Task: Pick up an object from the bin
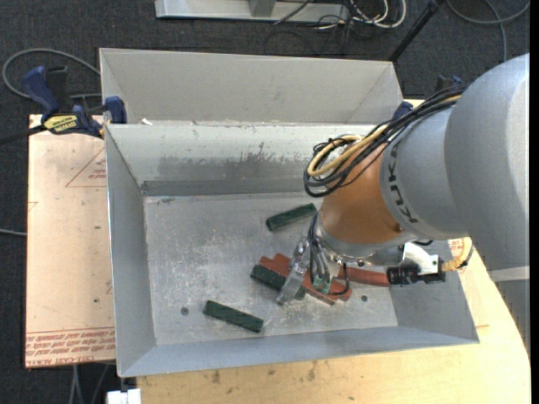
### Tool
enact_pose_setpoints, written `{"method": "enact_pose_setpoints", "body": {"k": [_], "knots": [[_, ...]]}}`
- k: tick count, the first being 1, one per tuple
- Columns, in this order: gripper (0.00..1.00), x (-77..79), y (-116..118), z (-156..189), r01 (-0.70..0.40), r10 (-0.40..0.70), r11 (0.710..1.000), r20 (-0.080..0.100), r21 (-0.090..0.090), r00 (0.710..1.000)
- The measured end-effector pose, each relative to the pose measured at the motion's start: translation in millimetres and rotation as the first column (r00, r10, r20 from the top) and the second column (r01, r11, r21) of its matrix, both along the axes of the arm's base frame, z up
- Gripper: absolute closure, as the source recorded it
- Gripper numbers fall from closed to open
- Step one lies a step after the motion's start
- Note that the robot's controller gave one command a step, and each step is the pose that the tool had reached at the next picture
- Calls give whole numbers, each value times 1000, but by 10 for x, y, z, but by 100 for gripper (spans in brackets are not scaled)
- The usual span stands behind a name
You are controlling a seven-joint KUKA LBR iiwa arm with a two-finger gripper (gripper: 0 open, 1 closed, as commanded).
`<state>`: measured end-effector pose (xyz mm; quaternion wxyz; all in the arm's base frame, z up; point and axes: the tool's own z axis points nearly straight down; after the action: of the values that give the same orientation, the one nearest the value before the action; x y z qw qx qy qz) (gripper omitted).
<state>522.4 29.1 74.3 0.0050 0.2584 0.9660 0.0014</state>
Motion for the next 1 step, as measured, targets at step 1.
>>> {"method": "enact_pose_setpoints", "body": {"k": [1], "knots": [[100,21,3,721,-3,3,1000,-2,1,1000]]}}
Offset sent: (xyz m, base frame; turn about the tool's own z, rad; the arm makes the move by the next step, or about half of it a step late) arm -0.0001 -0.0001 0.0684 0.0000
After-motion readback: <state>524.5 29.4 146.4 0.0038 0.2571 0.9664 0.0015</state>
